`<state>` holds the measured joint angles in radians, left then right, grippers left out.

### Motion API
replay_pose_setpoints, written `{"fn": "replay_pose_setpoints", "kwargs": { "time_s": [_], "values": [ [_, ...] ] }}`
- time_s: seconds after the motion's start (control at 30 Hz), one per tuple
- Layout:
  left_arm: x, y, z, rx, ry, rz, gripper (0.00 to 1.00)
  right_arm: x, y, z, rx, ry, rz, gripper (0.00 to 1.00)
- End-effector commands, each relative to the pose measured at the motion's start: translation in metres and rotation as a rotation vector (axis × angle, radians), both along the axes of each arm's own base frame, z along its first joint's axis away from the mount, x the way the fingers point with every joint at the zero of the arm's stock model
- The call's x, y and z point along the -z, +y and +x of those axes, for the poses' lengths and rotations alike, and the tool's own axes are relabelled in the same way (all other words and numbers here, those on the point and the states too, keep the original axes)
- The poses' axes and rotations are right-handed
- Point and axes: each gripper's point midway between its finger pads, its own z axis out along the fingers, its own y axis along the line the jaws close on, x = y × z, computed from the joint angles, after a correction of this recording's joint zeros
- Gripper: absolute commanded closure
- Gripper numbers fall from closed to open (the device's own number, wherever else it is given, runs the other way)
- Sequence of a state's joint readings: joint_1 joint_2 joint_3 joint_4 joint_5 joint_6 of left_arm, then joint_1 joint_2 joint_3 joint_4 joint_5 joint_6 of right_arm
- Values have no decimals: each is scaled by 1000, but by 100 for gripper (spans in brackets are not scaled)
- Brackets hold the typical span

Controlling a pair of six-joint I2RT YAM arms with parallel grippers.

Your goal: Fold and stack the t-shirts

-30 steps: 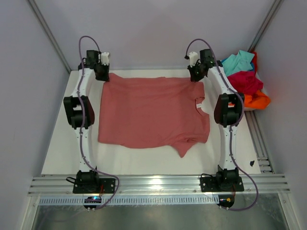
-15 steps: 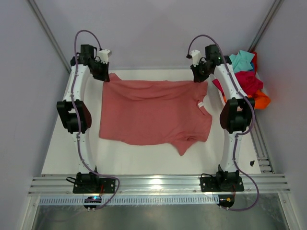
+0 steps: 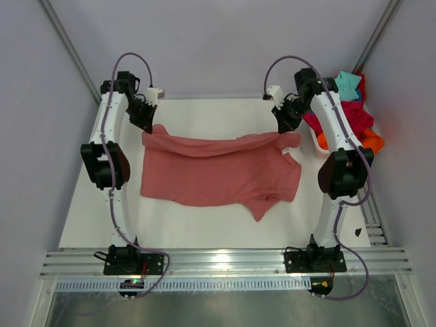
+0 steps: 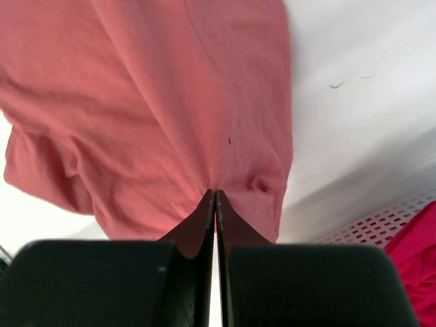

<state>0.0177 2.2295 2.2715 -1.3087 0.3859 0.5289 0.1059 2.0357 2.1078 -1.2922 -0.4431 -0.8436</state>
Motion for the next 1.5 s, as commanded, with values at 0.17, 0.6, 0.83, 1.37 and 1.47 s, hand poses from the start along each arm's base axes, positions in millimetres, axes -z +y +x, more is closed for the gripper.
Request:
{"fn": "replay_pose_setpoints", "kwargs": {
  "time_s": [0.17,0.6,0.83,1.37,1.47],
  "values": [
    [28,20,-31,46,204,132,89,-2,13,-75,-201,164,-49,35],
    [25,4,33,68,-45,196,1,43,3,74,156,-119,-185,1],
    [29,-7,79,-70,-166,120,1,80,14,99,184,-103,-200,1],
    [61,-33,86,-245,-75,-66,4,113,32,117,285,-81,-98,1],
    [70,-37,74,-263,-11,-93,7,109,38,118,296,-77,-64,1]
  ]
}}
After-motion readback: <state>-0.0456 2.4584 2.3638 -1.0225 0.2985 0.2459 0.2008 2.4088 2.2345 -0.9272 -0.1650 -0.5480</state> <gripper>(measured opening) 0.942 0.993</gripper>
